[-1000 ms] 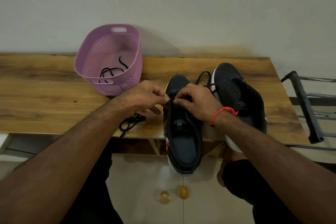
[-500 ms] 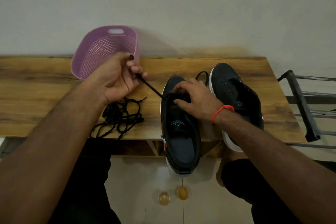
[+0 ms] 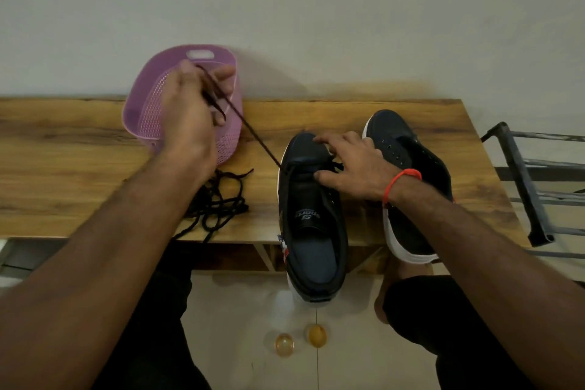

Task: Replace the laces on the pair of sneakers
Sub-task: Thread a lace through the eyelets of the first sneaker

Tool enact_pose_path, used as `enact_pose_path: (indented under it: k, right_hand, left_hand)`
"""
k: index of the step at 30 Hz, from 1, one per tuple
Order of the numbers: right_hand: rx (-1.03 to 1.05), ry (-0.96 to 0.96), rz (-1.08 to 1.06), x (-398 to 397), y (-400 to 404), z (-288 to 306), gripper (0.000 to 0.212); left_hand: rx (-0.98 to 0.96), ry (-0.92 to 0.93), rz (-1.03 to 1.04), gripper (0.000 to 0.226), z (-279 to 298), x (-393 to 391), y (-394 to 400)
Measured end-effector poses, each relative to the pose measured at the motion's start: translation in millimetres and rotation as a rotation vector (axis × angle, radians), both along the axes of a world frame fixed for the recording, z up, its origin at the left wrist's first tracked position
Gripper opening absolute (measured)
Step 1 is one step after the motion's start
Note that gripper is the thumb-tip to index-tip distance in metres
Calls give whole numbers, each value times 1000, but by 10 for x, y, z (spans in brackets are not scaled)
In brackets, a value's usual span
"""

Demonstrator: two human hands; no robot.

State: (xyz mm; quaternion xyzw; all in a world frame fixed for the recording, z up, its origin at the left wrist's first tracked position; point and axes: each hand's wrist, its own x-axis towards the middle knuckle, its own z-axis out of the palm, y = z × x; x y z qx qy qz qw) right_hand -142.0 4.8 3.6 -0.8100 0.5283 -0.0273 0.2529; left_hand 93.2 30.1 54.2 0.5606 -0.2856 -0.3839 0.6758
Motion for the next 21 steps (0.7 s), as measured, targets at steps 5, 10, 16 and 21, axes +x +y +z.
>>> enact_pose_path:
  k: [5, 10, 16, 21]
  right_hand:
    - [19, 0, 5, 29, -16, -13, 71]
    - [24, 10, 18, 18, -30, -51, 68]
    - [29, 13, 30, -13, -37, -62, 72]
    - [23, 30, 41, 4, -31, -74, 72]
  left_hand:
    - [295, -121, -312, 28, -55, 75, 52]
    - [704, -1250, -1022, 23, -248, -109, 114]
    - [215, -591, -196, 25, -36, -47, 77]
    - [85, 248, -60, 30, 89, 156, 58]
